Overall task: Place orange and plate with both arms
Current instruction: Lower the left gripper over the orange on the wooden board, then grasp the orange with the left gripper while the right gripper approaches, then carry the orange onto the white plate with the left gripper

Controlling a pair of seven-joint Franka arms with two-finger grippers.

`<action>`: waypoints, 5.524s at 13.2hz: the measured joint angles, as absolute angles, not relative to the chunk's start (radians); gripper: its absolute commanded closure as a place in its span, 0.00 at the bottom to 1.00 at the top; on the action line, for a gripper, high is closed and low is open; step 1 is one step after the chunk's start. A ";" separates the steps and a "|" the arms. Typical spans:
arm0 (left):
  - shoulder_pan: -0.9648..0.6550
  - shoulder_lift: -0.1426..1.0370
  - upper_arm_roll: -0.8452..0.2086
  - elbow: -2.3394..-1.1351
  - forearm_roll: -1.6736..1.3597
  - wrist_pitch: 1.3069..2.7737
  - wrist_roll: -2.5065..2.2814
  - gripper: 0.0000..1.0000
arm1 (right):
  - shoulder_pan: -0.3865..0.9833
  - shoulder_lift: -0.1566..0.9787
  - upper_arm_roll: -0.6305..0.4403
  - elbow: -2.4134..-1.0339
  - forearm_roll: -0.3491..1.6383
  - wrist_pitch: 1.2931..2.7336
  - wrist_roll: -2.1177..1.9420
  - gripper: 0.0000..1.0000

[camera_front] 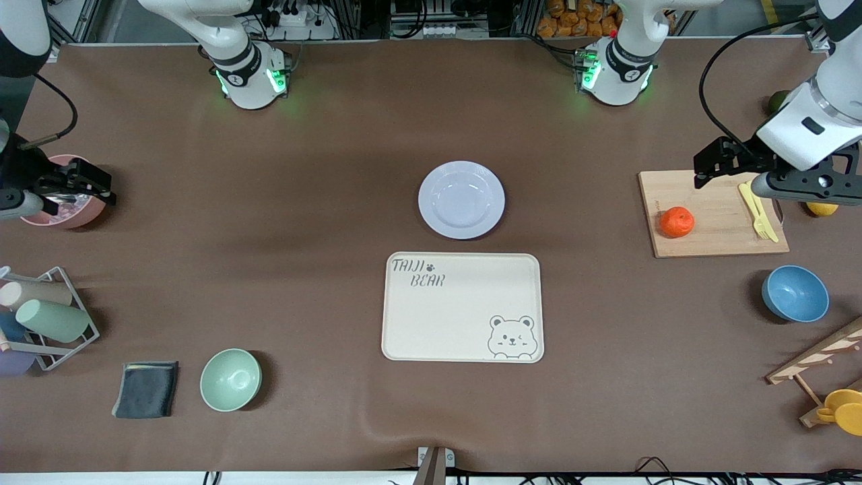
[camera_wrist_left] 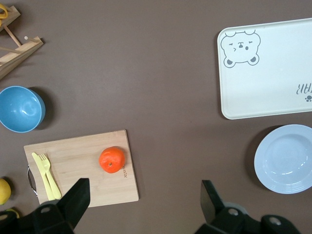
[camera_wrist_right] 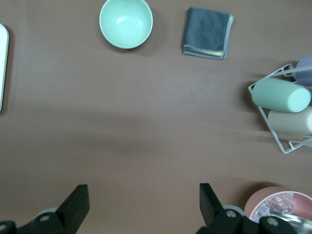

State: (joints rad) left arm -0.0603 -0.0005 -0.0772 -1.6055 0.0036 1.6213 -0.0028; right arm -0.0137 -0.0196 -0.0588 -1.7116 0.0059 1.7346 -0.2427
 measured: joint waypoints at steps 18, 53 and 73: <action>0.135 0.284 -0.056 -1.632 0.012 1.561 0.000 0.00 | -0.001 0.066 -0.062 -1.614 0.005 1.576 -0.237 0.00; 0.198 0.250 -0.187 -2.099 0.095 2.061 -0.077 1.00 | 0.108 0.197 -0.054 -2.016 0.811 1.857 -0.228 0.00; -0.239 0.695 -0.544 -1.634 -0.003 1.996 -0.887 1.00 | 0.427 0.298 -0.051 -2.302 1.492 2.181 -0.756 0.00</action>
